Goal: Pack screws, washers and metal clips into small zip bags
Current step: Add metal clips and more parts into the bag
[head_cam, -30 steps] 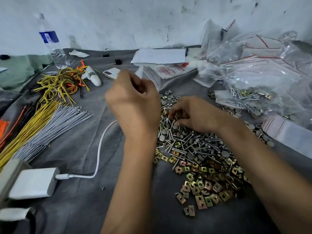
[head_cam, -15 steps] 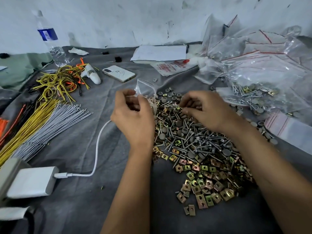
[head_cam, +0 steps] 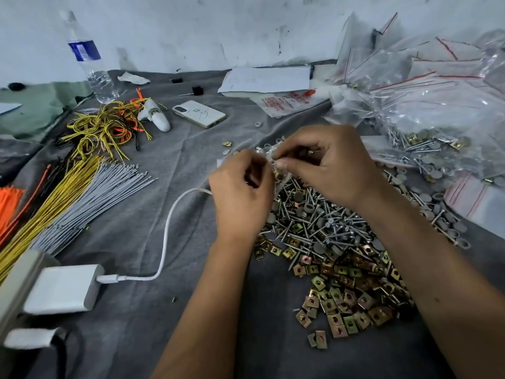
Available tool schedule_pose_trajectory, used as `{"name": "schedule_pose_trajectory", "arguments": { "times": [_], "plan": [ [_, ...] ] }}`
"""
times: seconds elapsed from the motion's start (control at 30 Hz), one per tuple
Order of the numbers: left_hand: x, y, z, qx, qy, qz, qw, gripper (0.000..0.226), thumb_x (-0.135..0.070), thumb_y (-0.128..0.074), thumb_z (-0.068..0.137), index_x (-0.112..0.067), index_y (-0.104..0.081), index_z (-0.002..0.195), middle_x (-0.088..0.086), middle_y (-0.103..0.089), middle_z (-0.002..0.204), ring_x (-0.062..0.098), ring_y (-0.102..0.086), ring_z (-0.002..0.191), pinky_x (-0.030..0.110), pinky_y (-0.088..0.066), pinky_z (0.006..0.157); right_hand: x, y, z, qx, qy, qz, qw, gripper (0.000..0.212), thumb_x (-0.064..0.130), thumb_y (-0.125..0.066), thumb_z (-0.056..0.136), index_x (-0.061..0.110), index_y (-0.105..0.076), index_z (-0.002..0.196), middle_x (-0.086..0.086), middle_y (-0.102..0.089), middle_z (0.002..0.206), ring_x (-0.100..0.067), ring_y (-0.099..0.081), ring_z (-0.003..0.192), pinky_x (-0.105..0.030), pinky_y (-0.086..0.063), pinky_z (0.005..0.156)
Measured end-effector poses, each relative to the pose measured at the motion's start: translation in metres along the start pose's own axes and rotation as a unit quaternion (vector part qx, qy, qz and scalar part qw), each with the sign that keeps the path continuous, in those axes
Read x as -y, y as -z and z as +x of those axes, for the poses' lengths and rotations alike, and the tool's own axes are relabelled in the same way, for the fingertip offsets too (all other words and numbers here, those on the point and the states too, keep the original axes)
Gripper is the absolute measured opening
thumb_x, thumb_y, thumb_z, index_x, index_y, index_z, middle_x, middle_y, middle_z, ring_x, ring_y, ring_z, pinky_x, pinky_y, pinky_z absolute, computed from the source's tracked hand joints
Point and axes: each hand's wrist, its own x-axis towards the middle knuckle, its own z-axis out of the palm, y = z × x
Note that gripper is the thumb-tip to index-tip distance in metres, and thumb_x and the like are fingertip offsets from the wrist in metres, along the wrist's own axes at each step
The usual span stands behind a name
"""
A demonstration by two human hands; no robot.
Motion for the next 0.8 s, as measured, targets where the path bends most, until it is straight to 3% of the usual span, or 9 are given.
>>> {"name": "schedule_pose_trajectory", "arguments": {
  "times": [0.13,0.33,0.4,0.5,0.57,0.63,0.7,0.8],
  "plan": [
    [0.000,-0.003,-0.001,-0.003,0.050,-0.052,0.997,0.013,-0.008,-0.073,0.085,-0.016,-0.069,0.075,-0.012,-0.056,0.058,0.006,-0.053,0.056,0.024,-0.043,0.055,-0.001,-0.005,0.003,0.003,0.000,-0.049,0.999,0.017,0.015,-0.086,0.080,0.017,-0.074,0.093,0.009,-0.072,0.083,-0.006,-0.070,0.077,-0.036,-0.061,0.074],
    [0.003,-0.005,-0.001,-0.028,0.116,-0.099,0.988,0.013,-0.008,-0.075,0.086,-0.013,-0.071,0.075,-0.017,-0.050,0.054,0.007,-0.048,0.053,0.024,-0.041,0.053,-0.006,-0.004,0.006,0.042,0.031,-0.190,0.980,0.018,0.021,-0.084,0.082,0.027,-0.081,0.099,0.015,-0.075,0.086,0.010,-0.057,0.066,-0.016,-0.051,0.068],
    [0.002,-0.007,-0.002,-0.043,0.119,-0.106,0.986,0.016,-0.010,-0.074,0.086,-0.016,-0.069,0.072,-0.019,-0.049,0.053,0.004,-0.045,0.052,0.020,-0.037,0.052,-0.008,-0.002,0.003,0.024,0.019,-0.156,0.987,0.020,0.020,-0.084,0.082,0.024,-0.080,0.102,0.016,-0.074,0.088,0.011,-0.060,0.068,-0.007,-0.047,0.067],
    [0.003,-0.009,-0.002,-0.056,0.113,-0.103,0.987,0.020,-0.010,-0.072,0.086,-0.021,-0.066,0.070,-0.020,-0.049,0.053,0.001,-0.044,0.050,0.017,-0.036,0.051,-0.015,0.007,-0.001,-0.035,-0.007,-0.075,0.997,0.018,0.019,-0.083,0.083,0.025,-0.078,0.099,0.022,-0.069,0.087,0.010,-0.066,0.078,-0.007,-0.051,0.070],
    [0.003,-0.009,-0.002,-0.057,0.103,-0.088,0.989,0.021,-0.012,-0.071,0.086,-0.022,-0.064,0.069,-0.018,-0.050,0.054,0.002,-0.046,0.050,0.019,-0.038,0.052,-0.022,0.014,-0.002,-0.002,-0.044,-0.103,0.994,0.019,0.018,-0.082,0.084,0.029,-0.076,0.098,0.022,-0.068,0.087,0.010,-0.064,0.075,-0.006,-0.049,0.067],
    [0.002,-0.010,-0.003,-0.057,0.089,-0.071,0.992,0.020,-0.013,-0.071,0.086,-0.021,-0.063,0.069,-0.013,-0.053,0.055,0.005,-0.048,0.051,0.023,-0.040,0.051,-0.029,0.016,-0.004,0.103,-0.075,-0.189,0.974,0.020,0.020,-0.080,0.086,0.032,-0.076,0.102,0.016,-0.069,0.095,0.008,-0.060,0.079,-0.014,-0.049,0.073],
    [0.003,-0.011,-0.003,-0.056,0.075,-0.053,0.994,0.019,-0.014,-0.072,0.087,-0.019,-0.063,0.070,-0.008,-0.057,0.056,0.009,-0.052,0.051,0.028,-0.044,0.050,-0.032,0.012,-0.006,0.186,-0.081,-0.257,0.945,0.023,0.027,-0.076,0.090,0.034,-0.075,0.112,0.010,-0.065,0.108,-0.008,-0.061,0.097,-0.031,-0.052,0.087],
    [0.004,-0.012,-0.003,-0.051,0.067,-0.034,0.996,0.019,-0.015,-0.071,0.088,-0.017,-0.064,0.071,-0.005,-0.058,0.058,0.014,-0.055,0.054,0.036,-0.048,0.052,-0.029,0.007,-0.004,0.219,-0.102,-0.278,0.930,0.028,0.037,-0.075,0.090,0.034,-0.072,0.118,0.004,-0.060,0.117,-0.019,-0.061,0.106,-0.041,-0.053,0.092]
  ]
}}
